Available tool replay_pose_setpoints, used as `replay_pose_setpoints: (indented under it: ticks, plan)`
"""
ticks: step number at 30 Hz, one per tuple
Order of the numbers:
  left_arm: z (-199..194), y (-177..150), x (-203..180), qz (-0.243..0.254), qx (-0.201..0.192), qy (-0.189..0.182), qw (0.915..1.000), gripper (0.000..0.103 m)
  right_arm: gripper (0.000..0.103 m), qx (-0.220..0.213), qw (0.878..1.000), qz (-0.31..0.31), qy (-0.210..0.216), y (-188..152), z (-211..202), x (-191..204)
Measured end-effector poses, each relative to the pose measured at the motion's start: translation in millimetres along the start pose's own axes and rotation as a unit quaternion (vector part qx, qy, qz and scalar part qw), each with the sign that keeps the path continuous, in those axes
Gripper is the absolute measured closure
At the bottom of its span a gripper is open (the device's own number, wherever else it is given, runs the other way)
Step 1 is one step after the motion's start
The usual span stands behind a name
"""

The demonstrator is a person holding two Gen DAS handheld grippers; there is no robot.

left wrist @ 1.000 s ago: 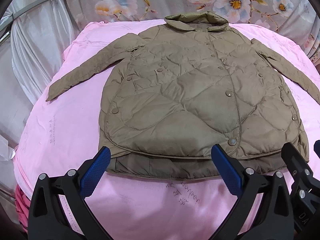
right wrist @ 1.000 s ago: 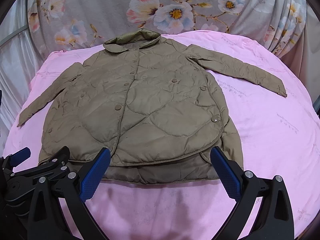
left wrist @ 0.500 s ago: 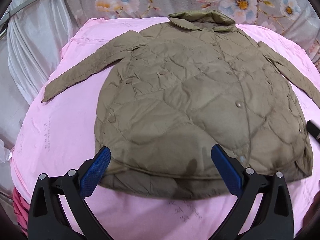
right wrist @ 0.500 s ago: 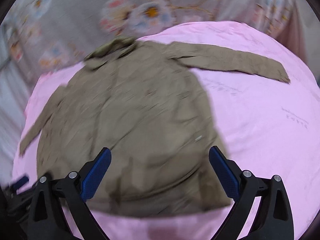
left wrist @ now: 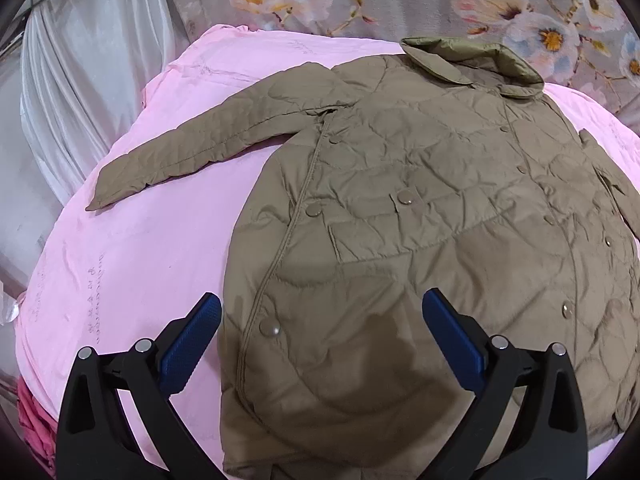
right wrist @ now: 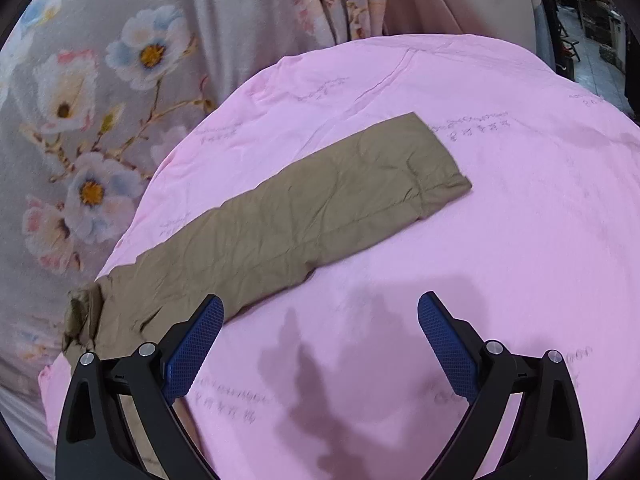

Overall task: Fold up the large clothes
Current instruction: 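Grasp the jacket sleeve cuff nearest the right gripper and lift it, then fold the held sleeve across the jacket body and open the right gripper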

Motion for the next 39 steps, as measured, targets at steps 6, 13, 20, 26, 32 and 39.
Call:
replay_pose_setpoints:
  ticks: [6, 13, 20, 26, 32, 39]
  plan:
    - [18.0, 10.4, 4.5, -0.013, 0.008, -0.014, 0.9998, 0.005, 0.007, -0.03, 0.999, 0.033, -0.002, 37.7, 25.7, -21.9]
    - [31.7, 17.3, 13.5, -0.03, 0.012, -0.013, 0.9994, 0.005, 0.009, -0.052, 0.995, 0.083, 0.008, 45.6, 44.2, -44.7]
    - [40.8, 21.9, 19.6, -0.036, 0.015, -0.008, 0.9992, 0.005, 0.022, -0.066, 0.995, 0.07, 0.017, 45.3, 48.6, -38.8]
    - [42.7, 22.8, 18.0, -0.035, 0.015, -0.01, 0.9992, 0.005, 0.089, -0.043, 0.994, 0.084, 0.057, 50.7, 61.6, -41.5]
    - [36.1, 26.8, 21.7, -0.037, 0.005, -0.006, 0.9993, 0.005, 0.099, -0.071, 0.992, 0.07, 0.082, 57.2, 44.1, -17.1]
    - [26.2, 38.2, 25.7, -0.05, -0.012, -0.002, 0.9987, 0.005, 0.099, -0.126, 0.965, -0.177, 0.144, 31.3, -36.2, 173.9]
Point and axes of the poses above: each gripper's, at about its wrist camera, not at the fingertips, and z roughly the way its jaws point, x to its left, y to its top, the point moved 6 cm from there along z, roughly the way its jaws point, and after that the axes turned 15 degrees about x, right-handed, at the moved point
